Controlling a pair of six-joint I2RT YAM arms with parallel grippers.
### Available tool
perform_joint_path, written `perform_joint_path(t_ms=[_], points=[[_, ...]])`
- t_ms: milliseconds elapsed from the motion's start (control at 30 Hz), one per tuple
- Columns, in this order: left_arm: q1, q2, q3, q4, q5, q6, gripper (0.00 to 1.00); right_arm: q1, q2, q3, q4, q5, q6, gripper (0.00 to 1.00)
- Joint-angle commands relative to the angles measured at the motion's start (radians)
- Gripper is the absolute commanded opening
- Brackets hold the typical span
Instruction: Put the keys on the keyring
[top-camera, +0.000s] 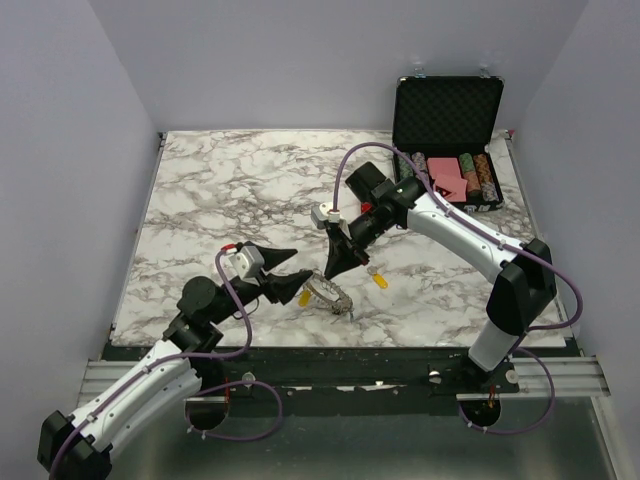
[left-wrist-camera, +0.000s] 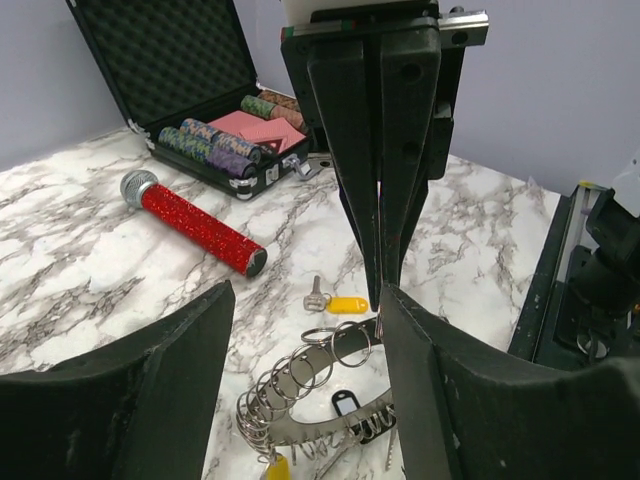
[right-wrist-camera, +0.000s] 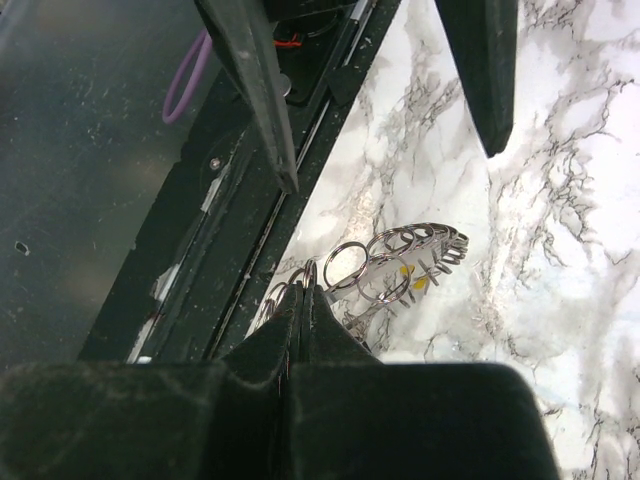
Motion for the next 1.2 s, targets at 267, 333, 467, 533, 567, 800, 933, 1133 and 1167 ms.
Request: perform_joint_path(t_ms=[267, 333, 467, 533, 567, 800, 933, 1133, 1167], points=[[0.002, 0.111, 0.062, -0.011, 0.206, 0.04, 0.47, -0.004, 0.006, 0.034, -0.019, -0.024, -0.009, 0.0], [0.002, 0.11, 0.062, -0.011, 0.219, 0.042, 0.47, -0.004, 0.005, 0.031, -0.019, -0.026, -0.006, 0.0], [0.002, 0.117, 0.066, -0.03, 0.228, 0.049, 0.45, -0.004, 0.005, 0.034, -0.02, -0.031, -0.006, 0.0], [0.002, 0.125, 0.069, -0.037, 0.238, 0.054, 0.44, -0.004, 0.006, 0.035, -0.02, -0.032, -0.005, 0.0], [0.0, 0.133, 0.072, -0.037, 0.246, 0.055, 0.43, -0.006, 0.006, 0.035, -0.02, -0.034, -0.006, 0.0], [0.0, 0.165, 0.08, -0.034, 0.268, 0.055, 0.41, -0.006, 0.006, 0.035, -0.022, -0.041, -0.005, 0.0], [0.0, 0.182, 0.088, -0.031, 0.277, 0.059, 0.37, -0.004, 0.008, 0.038, -0.022, -0.047, -0.005, 0.01], [0.0, 0.209, 0.092, -0.024, 0.292, 0.059, 0.31, -0.004, 0.008, 0.037, -0.02, -0.05, -0.006, 0.01], [0.0, 0.214, 0.094, -0.024, 0.297, 0.057, 0.3, -0.004, 0.009, 0.035, -0.022, -0.051, -0.005, 0.0]])
